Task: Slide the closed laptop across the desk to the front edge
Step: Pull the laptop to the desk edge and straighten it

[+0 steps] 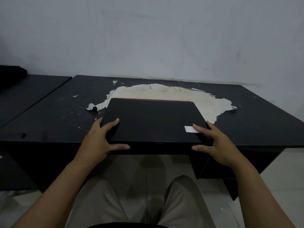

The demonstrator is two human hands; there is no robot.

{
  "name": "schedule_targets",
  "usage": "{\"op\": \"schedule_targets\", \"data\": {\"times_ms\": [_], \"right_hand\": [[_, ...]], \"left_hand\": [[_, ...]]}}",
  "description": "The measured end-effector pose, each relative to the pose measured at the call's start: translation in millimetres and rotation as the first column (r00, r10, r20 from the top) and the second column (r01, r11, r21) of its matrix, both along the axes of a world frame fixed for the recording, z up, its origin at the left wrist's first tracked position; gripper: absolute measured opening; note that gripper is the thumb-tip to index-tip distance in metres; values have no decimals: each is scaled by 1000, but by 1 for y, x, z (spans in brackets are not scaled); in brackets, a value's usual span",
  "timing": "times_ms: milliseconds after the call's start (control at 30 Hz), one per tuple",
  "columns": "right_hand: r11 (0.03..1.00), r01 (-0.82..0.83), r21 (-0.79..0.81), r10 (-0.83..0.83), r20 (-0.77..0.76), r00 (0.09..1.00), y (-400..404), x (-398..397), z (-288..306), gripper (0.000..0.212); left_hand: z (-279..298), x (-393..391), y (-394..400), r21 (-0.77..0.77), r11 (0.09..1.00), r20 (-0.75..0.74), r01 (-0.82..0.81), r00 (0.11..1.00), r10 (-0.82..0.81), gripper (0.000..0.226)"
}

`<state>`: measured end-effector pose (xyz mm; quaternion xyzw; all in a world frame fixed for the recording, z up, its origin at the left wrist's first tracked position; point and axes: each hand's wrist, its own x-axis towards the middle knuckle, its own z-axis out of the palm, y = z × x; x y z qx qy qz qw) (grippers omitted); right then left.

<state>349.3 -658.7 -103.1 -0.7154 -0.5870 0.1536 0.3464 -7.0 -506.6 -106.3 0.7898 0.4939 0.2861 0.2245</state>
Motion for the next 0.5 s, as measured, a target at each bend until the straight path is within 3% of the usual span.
{"op": "schedule_targets", "data": {"times_ms": [100,167,300,500], "right_hand": [[991,124,-51,-113,186,976,10,-18,-1,85],[997,72,-18,-64,306,950,23,-37,-3,88],[994,-108,15,97,316,944,50,-82,-3,74],[981,-192,-16,186,338,923,69,-98,-3,70]], "left_hand": [[-1,1,-1,36,999,12,-7,1000,6,103],[-2,3,-3,57,998,24,-23,999,22,102],[-4,0,-1,19,1000,14,-5,1000,5,108],[-1,5,-8,29,999,54,-46,998,44,112]]}}
